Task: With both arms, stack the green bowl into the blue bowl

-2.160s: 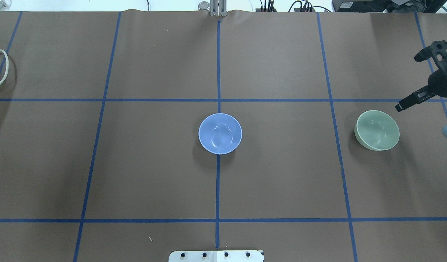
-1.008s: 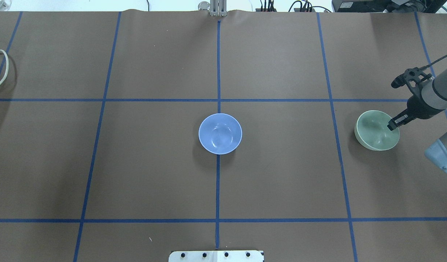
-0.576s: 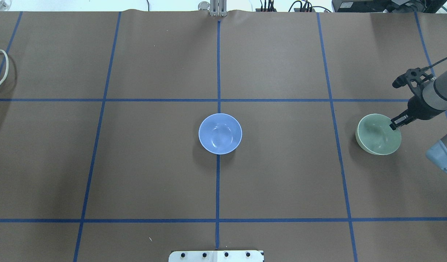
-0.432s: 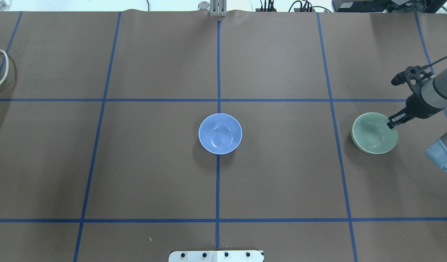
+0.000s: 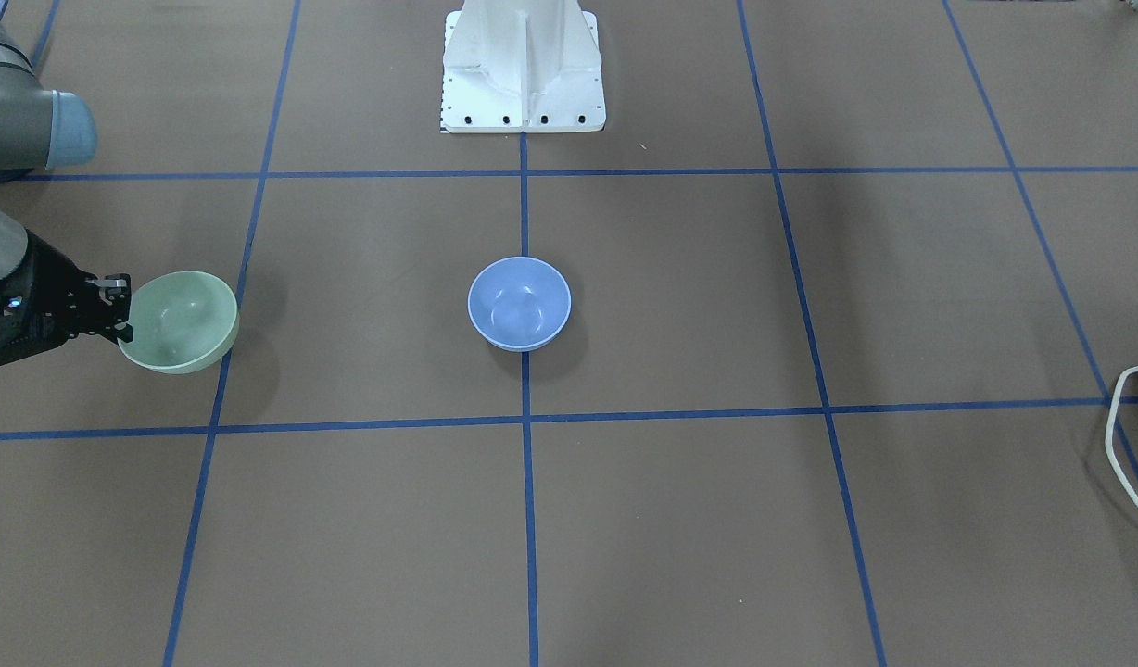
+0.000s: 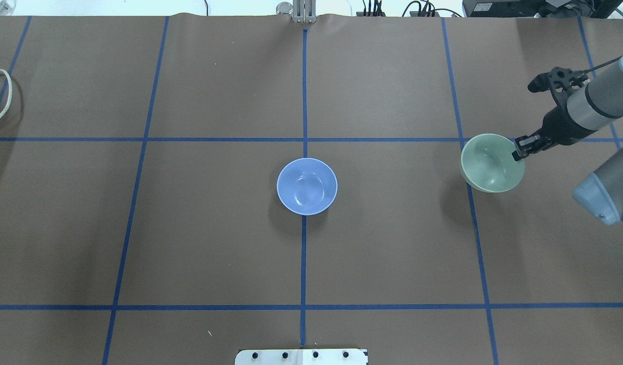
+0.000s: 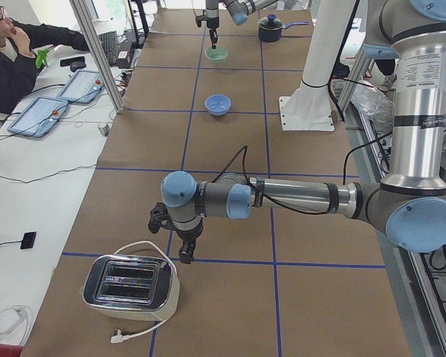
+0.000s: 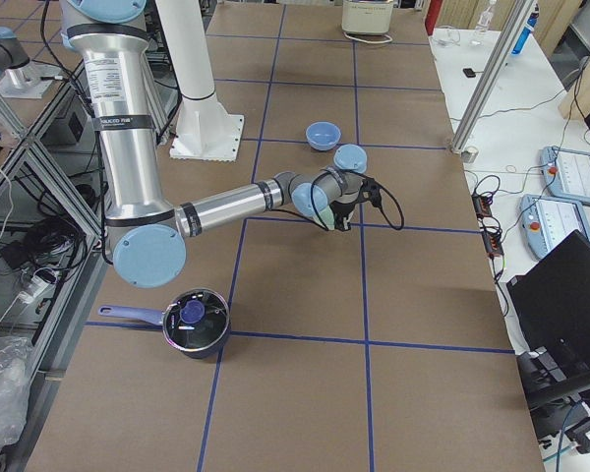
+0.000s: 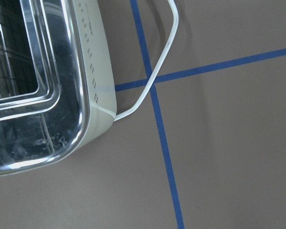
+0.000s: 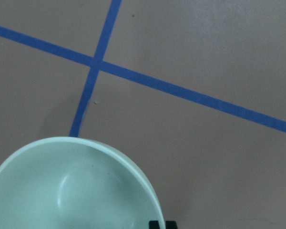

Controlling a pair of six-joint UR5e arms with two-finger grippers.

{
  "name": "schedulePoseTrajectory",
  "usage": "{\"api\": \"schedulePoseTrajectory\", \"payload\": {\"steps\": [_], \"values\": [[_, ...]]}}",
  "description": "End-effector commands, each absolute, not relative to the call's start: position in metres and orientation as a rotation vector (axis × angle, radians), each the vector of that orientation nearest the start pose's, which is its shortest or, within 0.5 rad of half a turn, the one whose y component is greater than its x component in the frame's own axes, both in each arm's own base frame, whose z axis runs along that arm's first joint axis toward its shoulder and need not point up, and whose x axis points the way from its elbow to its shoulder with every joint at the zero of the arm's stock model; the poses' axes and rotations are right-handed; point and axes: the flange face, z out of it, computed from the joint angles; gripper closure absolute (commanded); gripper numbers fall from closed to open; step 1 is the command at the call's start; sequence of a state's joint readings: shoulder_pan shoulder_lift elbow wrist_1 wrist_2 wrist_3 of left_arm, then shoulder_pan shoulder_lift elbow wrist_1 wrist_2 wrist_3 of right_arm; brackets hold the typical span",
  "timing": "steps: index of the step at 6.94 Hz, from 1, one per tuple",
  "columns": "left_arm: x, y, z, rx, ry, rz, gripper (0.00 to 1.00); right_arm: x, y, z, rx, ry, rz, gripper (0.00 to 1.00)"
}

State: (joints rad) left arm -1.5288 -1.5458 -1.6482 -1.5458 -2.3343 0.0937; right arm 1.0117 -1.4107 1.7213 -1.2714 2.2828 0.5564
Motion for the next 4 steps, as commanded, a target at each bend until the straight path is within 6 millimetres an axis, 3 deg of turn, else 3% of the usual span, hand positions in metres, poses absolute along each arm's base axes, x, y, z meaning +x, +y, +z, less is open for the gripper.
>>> {"api": "schedulePoseTrajectory", "payload": {"steps": [1,2,3,4], "values": [[-0.044,-0.484,0.638,0.038,0.764,0.128,0.01,-0.262,-0.534,0.363,0.111,-1.021,-0.042,1.0],[-0.044,-0.483,0.638,0.038,0.764,0.128,0.01,-0.304,-0.532,0.306,0.074,-1.077,0.015,1.0],[-0.044,-0.483,0.638,0.036,0.764,0.125,0.01,-0.344,-0.523,0.265,0.064,-1.097,0.075,1.0],[-0.044,-0.484,0.638,0.036,0.762,0.125,0.01,-0.385,-0.509,0.237,0.082,-1.098,0.109,1.0]]}}
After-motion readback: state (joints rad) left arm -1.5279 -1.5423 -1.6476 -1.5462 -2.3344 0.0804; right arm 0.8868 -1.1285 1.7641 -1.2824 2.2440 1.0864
